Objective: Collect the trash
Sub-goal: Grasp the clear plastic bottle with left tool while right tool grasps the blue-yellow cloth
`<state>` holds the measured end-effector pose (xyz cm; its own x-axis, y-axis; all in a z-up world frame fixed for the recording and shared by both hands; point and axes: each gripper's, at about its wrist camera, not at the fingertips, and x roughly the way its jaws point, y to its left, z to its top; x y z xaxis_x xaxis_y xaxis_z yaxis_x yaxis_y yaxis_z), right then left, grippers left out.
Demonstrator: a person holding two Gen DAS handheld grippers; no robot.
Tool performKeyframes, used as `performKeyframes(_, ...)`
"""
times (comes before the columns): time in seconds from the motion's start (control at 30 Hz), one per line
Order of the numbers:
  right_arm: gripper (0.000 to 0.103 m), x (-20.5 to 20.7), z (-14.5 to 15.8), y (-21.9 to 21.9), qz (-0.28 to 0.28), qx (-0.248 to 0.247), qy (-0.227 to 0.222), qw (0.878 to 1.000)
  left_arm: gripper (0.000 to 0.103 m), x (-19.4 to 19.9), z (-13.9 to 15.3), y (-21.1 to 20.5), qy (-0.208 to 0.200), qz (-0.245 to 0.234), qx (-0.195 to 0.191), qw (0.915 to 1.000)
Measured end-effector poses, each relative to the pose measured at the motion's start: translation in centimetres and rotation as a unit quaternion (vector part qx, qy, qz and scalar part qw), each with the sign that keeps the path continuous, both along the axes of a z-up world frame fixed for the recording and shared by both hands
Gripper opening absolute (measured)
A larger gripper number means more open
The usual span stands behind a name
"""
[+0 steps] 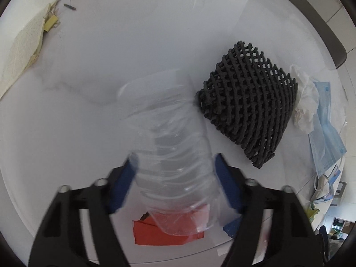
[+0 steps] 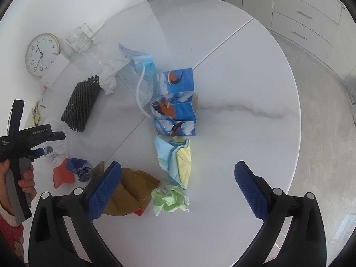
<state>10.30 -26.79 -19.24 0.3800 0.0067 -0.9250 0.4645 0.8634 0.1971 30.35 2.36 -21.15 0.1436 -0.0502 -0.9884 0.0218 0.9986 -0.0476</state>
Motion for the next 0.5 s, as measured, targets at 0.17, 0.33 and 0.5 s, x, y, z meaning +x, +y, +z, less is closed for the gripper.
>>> performKeyframes(0.17, 0.096, 0.3, -0.8, 0.6, 0.013, -0.006, 0.008, 1.000, 0.061, 0.2, -0.2, 0.9, -0.009, 0.000, -0.015, 0.9999)
performKeyframes(0.33, 0.073, 1.2, -2.2, 0.6, 0.016, -0.001, 0.028, 0.999, 0.061, -0.2, 0.1, 2.0, -0.013, -0.008, -0.024, 0.9996)
performKeyframes(0.5, 0.048, 1.8, -2.7, 0.3, 0.019, -0.008, 0.048, 0.999, 0.061, -1.4, 1.1, 2.6, -0.027, -0.016, -0.023, 0.9992)
